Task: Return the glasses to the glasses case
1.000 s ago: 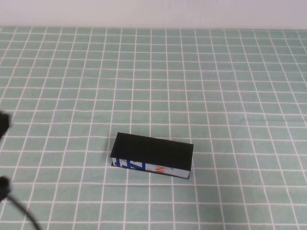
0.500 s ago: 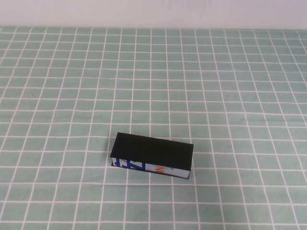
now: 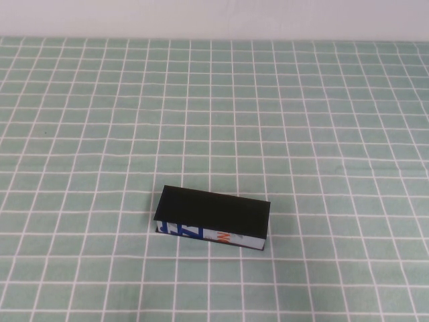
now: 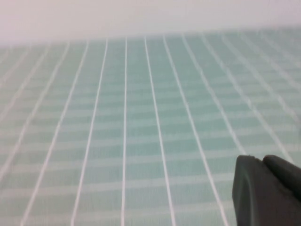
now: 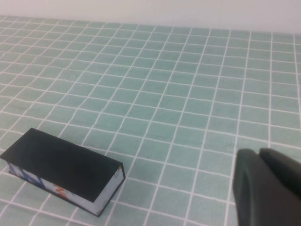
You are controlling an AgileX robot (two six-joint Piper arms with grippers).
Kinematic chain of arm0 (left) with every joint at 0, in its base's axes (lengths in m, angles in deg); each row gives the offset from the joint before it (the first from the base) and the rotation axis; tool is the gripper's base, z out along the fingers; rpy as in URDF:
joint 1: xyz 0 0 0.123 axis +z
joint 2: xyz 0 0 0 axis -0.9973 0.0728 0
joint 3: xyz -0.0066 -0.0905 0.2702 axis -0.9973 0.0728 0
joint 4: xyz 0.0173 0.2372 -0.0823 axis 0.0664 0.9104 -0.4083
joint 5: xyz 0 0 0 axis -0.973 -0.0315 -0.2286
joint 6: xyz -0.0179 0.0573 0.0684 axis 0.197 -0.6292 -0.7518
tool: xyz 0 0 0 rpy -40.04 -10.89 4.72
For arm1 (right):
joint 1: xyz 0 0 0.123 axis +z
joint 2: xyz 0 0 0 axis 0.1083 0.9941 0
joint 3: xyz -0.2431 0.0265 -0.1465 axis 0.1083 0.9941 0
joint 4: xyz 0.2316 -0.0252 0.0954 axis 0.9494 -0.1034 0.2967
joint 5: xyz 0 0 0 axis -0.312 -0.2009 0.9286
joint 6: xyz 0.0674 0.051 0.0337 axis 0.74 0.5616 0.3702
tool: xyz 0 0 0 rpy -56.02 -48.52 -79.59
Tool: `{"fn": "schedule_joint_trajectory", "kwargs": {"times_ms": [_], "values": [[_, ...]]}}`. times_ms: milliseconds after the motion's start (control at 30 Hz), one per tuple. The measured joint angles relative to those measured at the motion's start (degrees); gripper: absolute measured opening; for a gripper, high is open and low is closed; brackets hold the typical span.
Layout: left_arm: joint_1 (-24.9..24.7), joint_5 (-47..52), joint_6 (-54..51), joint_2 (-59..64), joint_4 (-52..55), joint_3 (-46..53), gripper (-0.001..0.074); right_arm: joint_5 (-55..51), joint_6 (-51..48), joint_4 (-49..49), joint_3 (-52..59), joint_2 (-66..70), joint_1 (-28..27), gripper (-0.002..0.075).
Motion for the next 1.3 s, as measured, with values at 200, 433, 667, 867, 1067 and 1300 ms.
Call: {"fn": "schedule_joint_trajectory", "kwargs": {"times_ms": [200, 433, 667, 867, 1067, 1300], "values": [[0.2, 6.3, 0.0, 0.0, -3.8, 0.0, -0.0002, -0.1, 0.0, 0.0, 0.0, 0.0, 0.0, -0.0011], [0.4, 6.5, 0.0, 0.0, -4.8, 0.0, -0.0002, -0.1, 0.0, 0.0, 0.0, -0.1, 0.0, -0.0011], [0.4, 6.5, 0.0, 0.0, -4.8, 0.0, -0.0002, -0.1, 0.0, 0.0, 0.0, -0.1, 0.0, -0.0011], [0.4, 6.5, 0.0, 0.0, -4.9, 0.0, -0.0002, -0.1, 0.0, 0.0, 0.0, -0.1, 0.0, -0.0012], [0.4, 6.5, 0.0, 0.0, -4.9, 0.0, -0.0002, -0.1, 0.0, 0.0, 0.0, -0.1, 0.0, -0.0012], [0.4, 6.5, 0.0, 0.0, -4.9, 0.0, -0.0002, -0.1, 0.0, 0.0, 0.0, -0.1, 0.0, -0.0012]]}}
